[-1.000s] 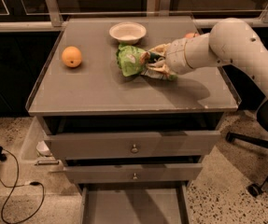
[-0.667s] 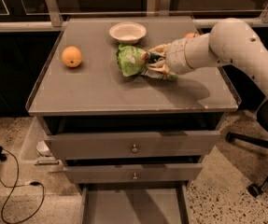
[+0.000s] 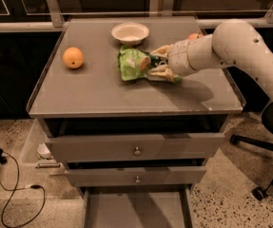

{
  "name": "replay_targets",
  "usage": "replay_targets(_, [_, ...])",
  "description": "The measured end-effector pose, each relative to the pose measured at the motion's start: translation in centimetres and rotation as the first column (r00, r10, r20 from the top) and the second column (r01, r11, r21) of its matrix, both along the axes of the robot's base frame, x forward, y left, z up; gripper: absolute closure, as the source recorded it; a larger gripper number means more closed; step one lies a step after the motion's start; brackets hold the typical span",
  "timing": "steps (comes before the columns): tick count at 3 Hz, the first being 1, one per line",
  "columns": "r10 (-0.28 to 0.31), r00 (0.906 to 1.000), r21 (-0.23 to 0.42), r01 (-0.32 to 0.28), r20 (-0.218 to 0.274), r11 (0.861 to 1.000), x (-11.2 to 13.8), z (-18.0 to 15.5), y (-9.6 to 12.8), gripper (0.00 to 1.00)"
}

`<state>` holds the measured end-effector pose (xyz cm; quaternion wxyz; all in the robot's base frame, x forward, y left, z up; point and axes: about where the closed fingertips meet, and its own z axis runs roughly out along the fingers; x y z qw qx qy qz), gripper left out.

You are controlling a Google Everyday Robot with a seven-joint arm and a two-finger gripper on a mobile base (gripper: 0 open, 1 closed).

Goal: Pick green rice chip bag from bottom drawer and place on counter

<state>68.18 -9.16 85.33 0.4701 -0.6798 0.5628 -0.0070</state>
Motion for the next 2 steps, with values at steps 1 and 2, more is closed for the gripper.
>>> replay_targets(1, [0.000,1.0000,0.000,0.000,0.000,1.000,0.00,0.00,0.00,0.00])
replay_targets(2, [0.000,1.0000,0.000,0.000,0.000,1.000,0.00,0.00,0.01,0.00])
